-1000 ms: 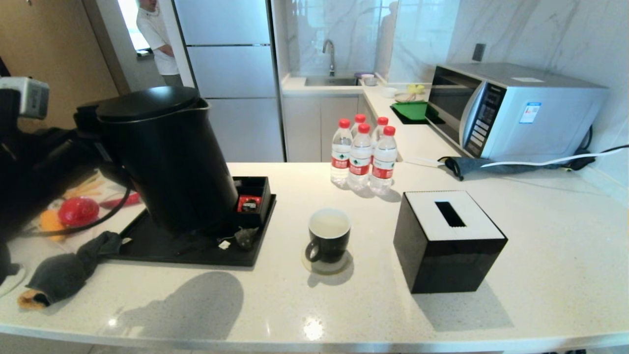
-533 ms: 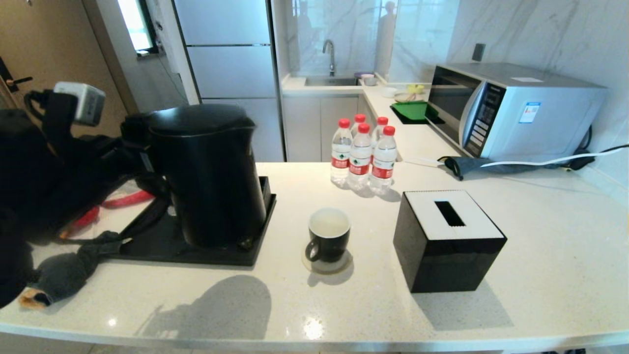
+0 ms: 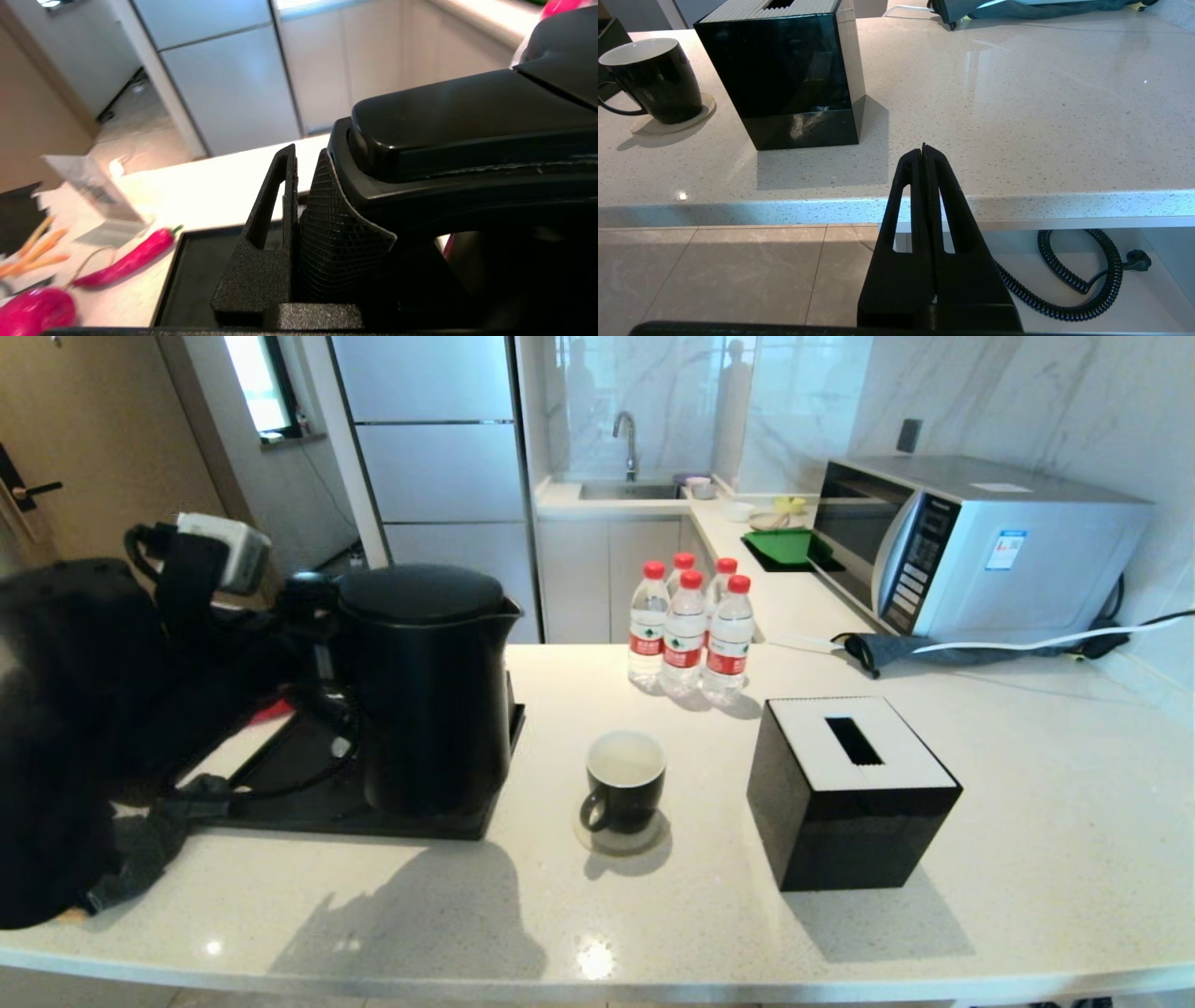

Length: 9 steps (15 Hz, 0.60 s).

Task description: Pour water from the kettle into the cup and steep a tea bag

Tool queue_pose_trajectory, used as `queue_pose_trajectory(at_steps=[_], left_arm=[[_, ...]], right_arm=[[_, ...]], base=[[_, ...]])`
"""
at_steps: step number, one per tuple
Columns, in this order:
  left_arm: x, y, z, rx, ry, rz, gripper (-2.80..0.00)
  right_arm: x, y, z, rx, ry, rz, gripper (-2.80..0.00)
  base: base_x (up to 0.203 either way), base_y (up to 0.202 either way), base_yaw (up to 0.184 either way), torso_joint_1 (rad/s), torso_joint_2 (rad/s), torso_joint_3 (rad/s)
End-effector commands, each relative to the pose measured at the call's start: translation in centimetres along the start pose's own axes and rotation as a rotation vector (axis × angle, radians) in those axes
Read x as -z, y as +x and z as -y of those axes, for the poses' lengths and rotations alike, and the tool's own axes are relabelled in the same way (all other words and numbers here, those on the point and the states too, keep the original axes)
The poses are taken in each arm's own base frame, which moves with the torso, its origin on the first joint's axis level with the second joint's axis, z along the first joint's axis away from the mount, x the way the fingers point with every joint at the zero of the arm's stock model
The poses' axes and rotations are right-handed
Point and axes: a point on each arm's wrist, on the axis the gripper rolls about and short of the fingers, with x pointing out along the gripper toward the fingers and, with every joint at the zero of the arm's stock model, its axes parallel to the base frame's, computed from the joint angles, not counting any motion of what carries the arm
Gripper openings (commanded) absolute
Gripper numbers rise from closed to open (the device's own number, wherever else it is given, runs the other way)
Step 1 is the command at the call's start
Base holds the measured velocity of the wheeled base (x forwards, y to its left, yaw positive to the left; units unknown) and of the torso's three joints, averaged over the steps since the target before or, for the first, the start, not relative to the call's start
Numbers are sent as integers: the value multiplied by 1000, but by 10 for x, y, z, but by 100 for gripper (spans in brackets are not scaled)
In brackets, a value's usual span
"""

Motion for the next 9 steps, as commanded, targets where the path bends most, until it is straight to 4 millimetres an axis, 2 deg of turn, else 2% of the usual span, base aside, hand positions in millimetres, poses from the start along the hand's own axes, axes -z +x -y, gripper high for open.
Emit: queue_pose_trajectory(at_steps=[1, 5, 9], left_arm=[[8, 4, 6, 5, 32, -46, -280], [13, 5, 19, -54, 76, -111, -280], [15, 7, 25, -41, 123, -121, -280]], right_arm=[[0, 0, 0, 0, 0, 1, -280], [0, 0, 0, 0, 1, 0, -280], [0, 0, 0, 0, 1, 1, -280]], base=[[0, 0, 0, 0, 0, 0], [0, 0, 0, 0, 0, 0], [0, 0, 0, 0, 0, 0]])
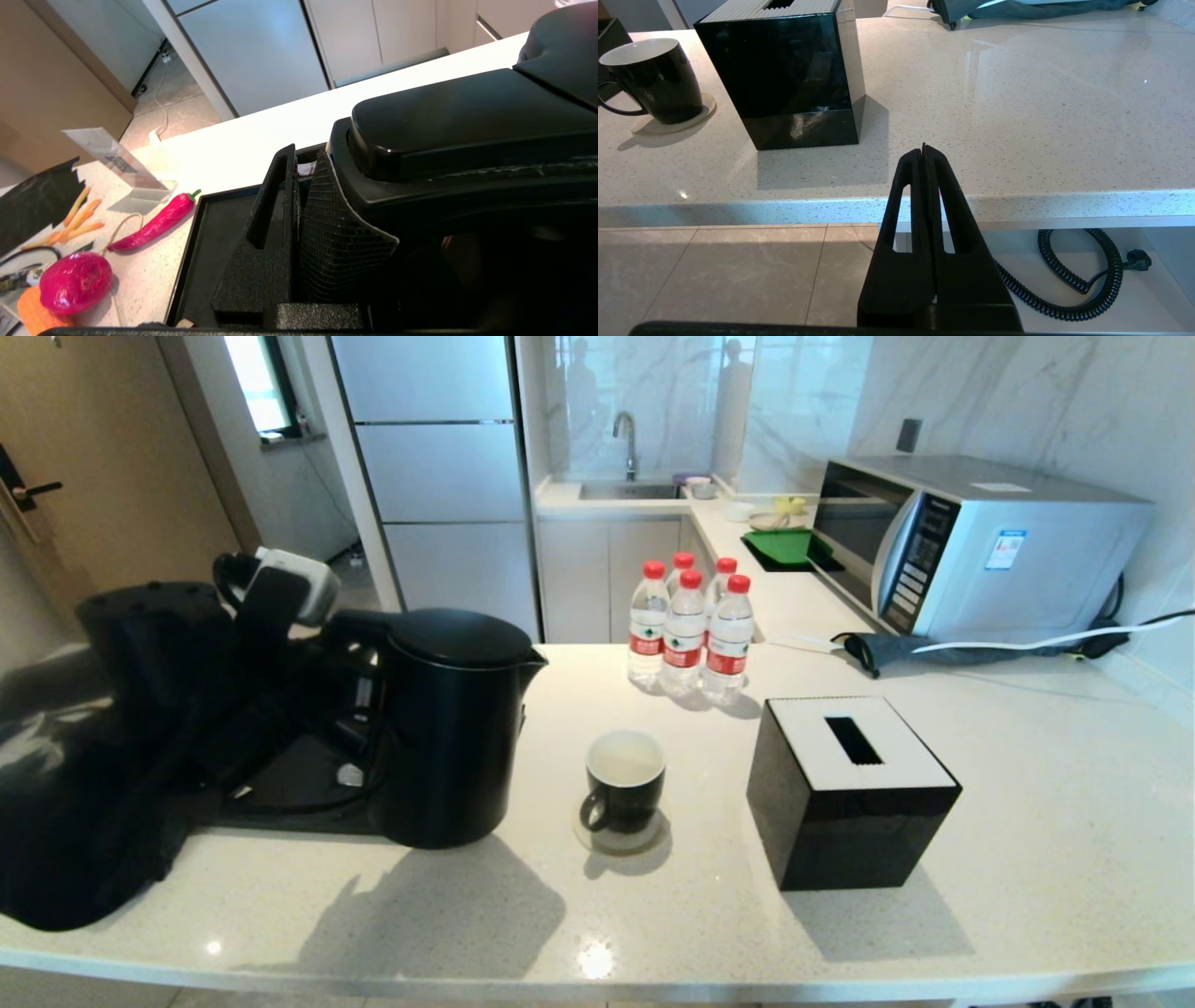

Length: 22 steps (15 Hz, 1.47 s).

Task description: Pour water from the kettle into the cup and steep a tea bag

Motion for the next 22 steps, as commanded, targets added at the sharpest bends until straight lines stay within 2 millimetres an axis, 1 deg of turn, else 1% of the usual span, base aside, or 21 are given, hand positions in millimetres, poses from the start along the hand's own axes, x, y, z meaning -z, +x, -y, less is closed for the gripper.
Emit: queue_pose_trajectory(at_steps=[1, 4, 8, 12, 15, 22], left_arm=[[0, 2, 5, 8, 7, 1, -280], [-1, 0, 10, -25, 72, -8, -280], [2, -3, 22, 22, 120, -53, -280], [-1, 5, 34, 62, 174, -65, -280], [-4, 12, 37, 62, 177, -58, -280], [-5, 23, 44, 4, 287, -76, -280]], right_arm=[[0, 0, 0, 0, 1, 1, -280], [0, 0, 0, 0, 0, 1, -280], [0, 0, 0, 0, 0, 1, -280], [0, 0, 0, 0, 1, 1, -280], [0, 0, 0, 0, 1, 0, -280], [0, 0, 0, 0, 1, 0, -280]], base=[[0, 0, 0, 0, 0, 0], [0, 0, 0, 0, 0, 0], [0, 0, 0, 0, 0, 0], [0, 0, 0, 0, 0, 0], [0, 0, 0, 0, 0, 0], [0, 0, 0, 0, 0, 0]])
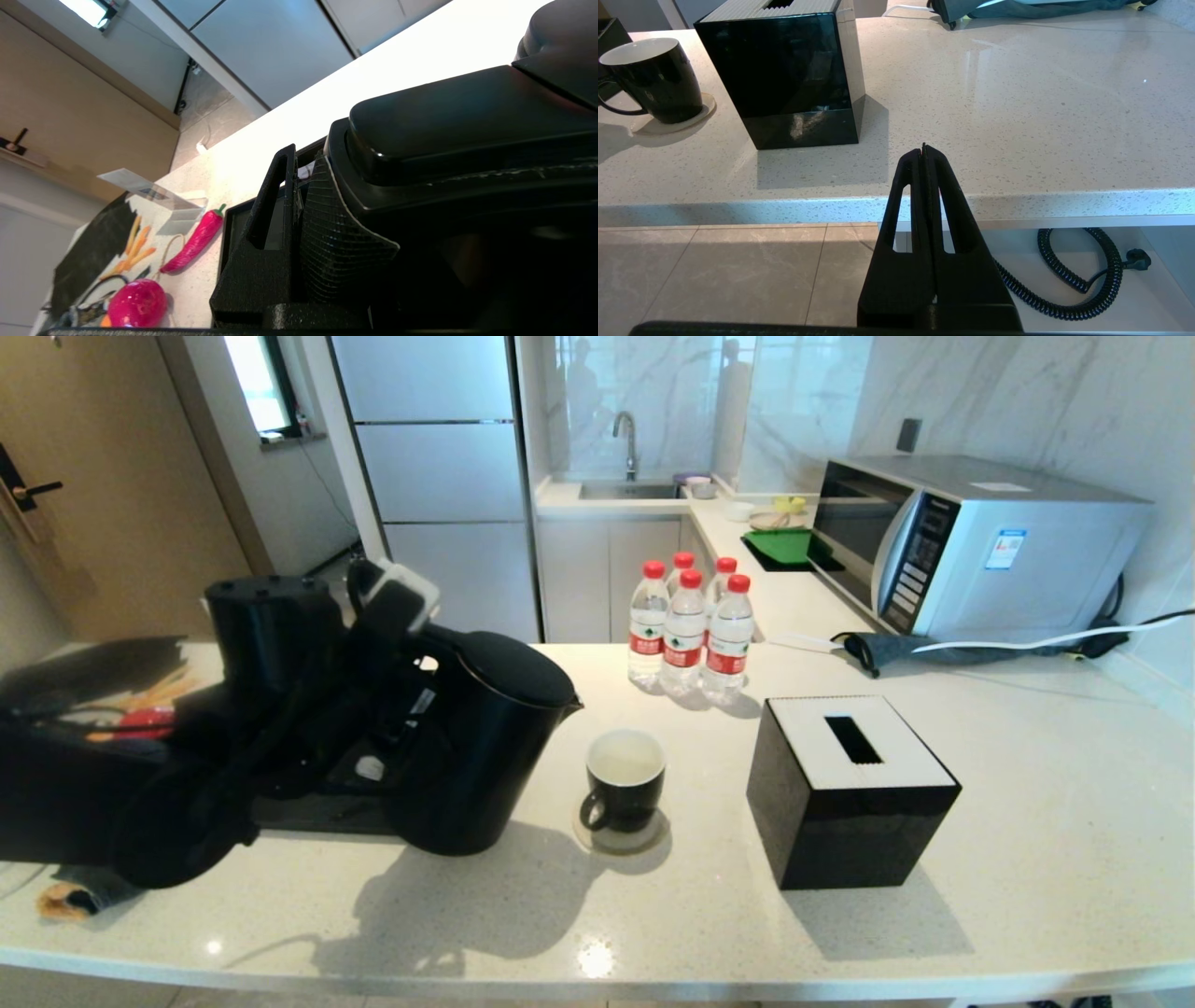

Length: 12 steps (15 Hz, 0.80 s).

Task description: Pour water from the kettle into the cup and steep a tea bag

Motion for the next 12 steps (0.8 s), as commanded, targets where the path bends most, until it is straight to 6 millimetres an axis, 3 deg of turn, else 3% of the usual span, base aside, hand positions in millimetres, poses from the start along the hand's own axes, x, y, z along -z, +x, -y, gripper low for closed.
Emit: queue_pose_trajectory(at_steps=[1, 12], left_arm=[[1, 4, 3, -4, 15, -9, -280], [-10, 17, 14, 4, 50, 21, -280]], right_arm=[[0, 0, 0, 0, 1, 0, -280], [0, 0, 0, 0, 1, 0, -280]], base=[[0, 0, 0, 0, 0, 0], [0, 0, 0, 0, 0, 0]])
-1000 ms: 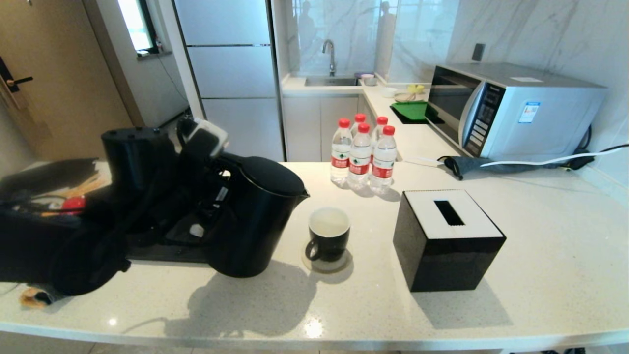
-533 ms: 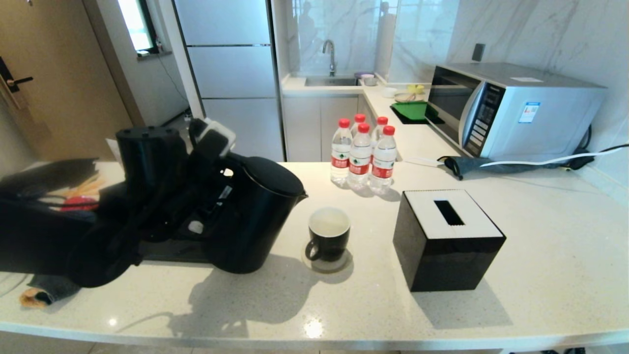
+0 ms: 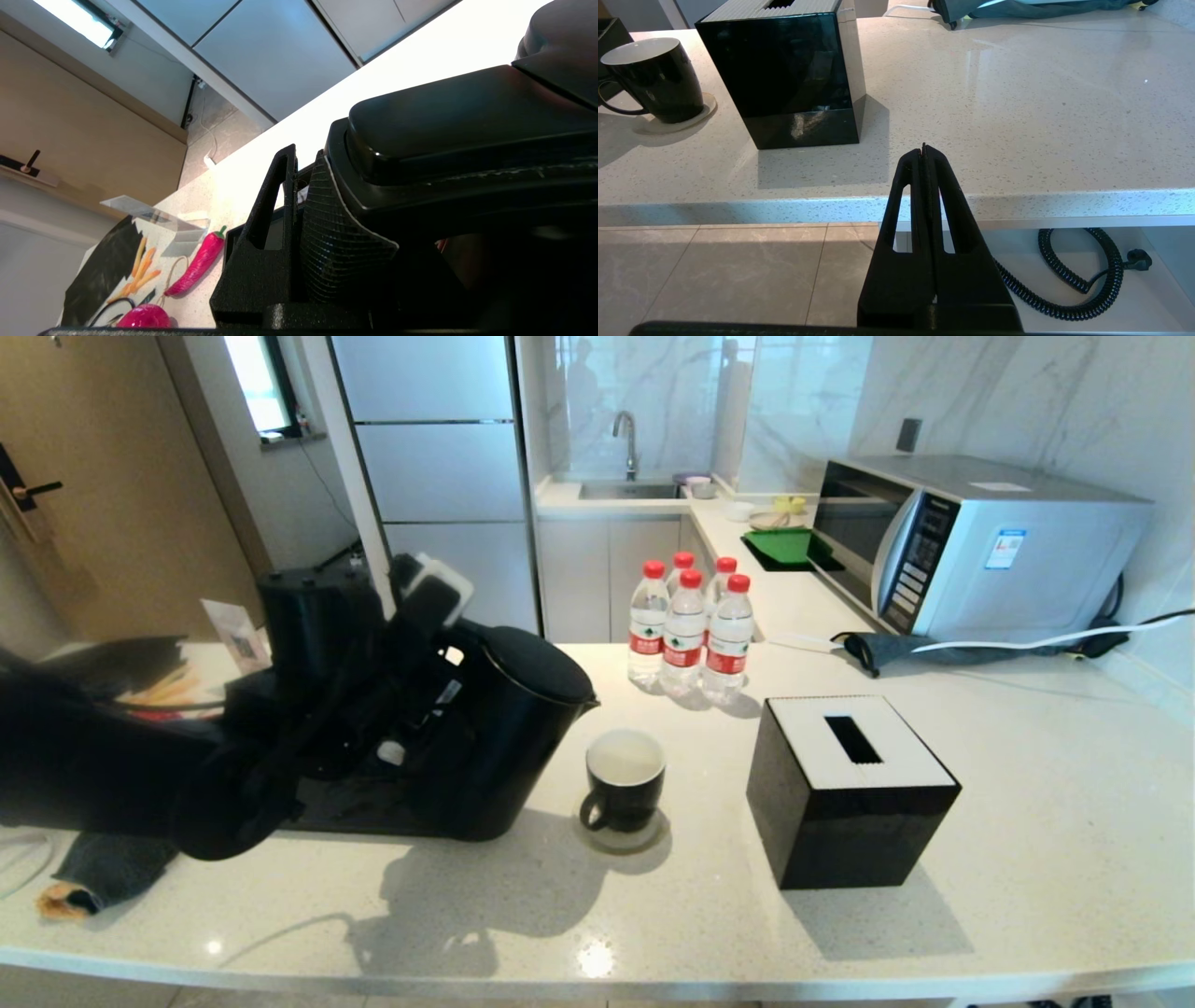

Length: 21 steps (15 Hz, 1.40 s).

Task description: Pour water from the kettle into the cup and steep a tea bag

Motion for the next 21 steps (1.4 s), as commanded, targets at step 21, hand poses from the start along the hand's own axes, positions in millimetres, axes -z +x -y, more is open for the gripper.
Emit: queue_pose_trajectory(at_steps=[21], left_arm=[[-6, 1, 10, 19, 154, 20, -280]], right_arm=[[0, 0, 0, 0, -1, 0, -280]], base=[[0, 0, 0, 0, 0, 0]])
